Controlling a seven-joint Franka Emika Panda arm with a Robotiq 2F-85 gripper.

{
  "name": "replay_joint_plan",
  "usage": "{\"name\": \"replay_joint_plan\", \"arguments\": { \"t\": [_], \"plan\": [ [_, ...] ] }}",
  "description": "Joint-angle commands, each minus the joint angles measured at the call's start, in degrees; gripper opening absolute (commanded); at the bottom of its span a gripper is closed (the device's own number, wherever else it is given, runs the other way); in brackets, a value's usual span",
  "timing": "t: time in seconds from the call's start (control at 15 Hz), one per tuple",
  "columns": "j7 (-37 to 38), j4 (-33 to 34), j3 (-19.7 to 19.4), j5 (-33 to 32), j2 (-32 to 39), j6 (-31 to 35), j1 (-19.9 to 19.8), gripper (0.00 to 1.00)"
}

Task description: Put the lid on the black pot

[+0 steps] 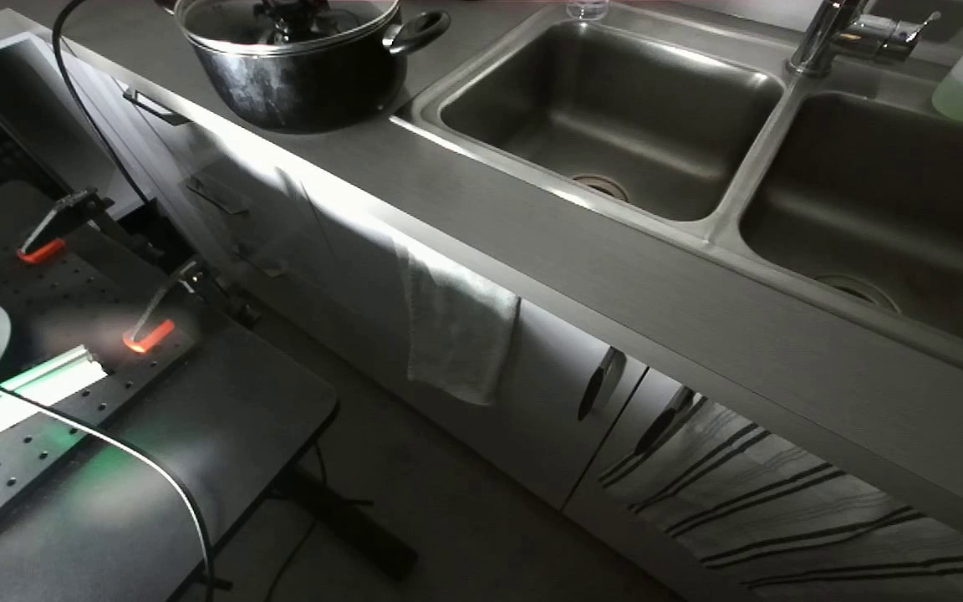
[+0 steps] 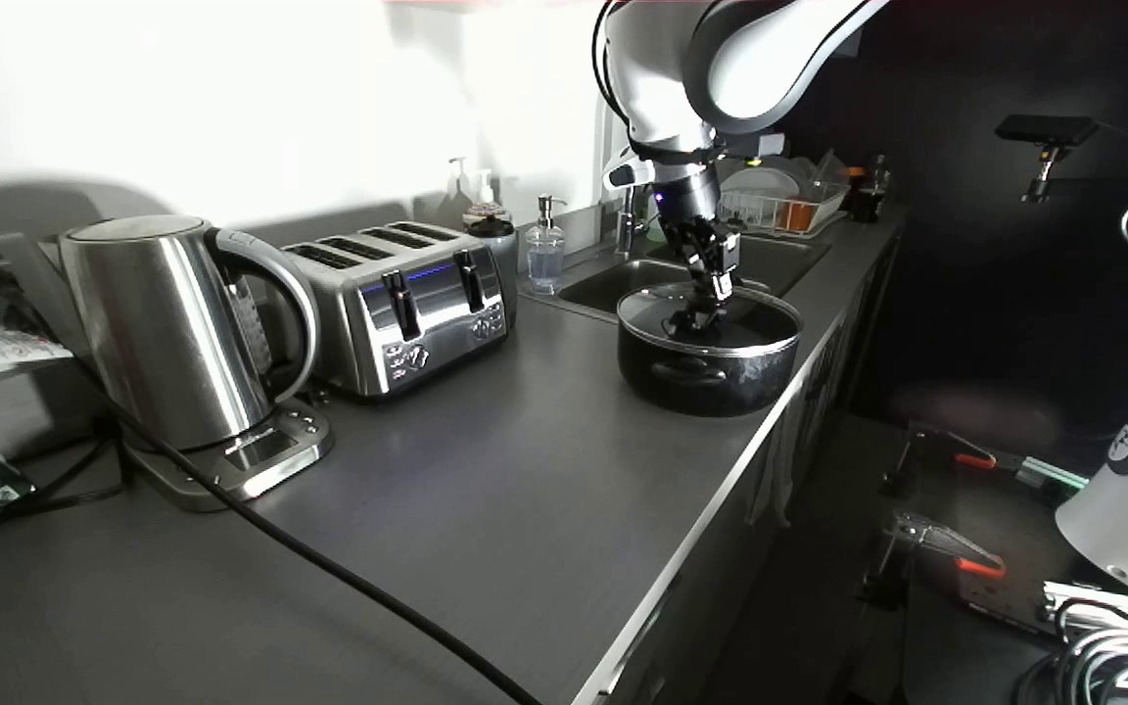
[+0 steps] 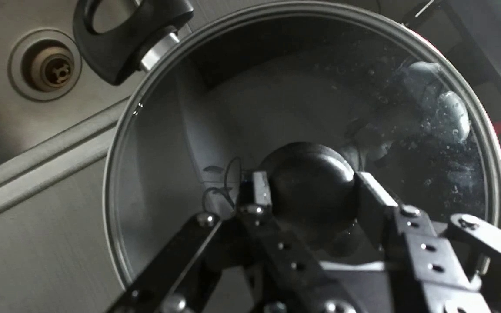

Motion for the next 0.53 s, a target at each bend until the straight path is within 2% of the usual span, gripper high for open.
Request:
{"name": "replay_joint_plan", "arguments": {
  "t": [0.0, 0.33, 0.4, 0.47],
  "plan": [
    [0.3, 3.0, 0.2, 1.1, 1.2, -2.6, 0.2, 0.25],
    [0.3, 3.7, 0.4, 1.1, 1.6, -3.5, 0.4, 0.25],
    [0.2, 3.7, 0.4, 1.2, 1.5, -3.6, 0.4, 0.46],
    [0.1, 3.5, 0.5, 1.4, 1.2, -3.6, 0.4, 0.75]
  ]
}}
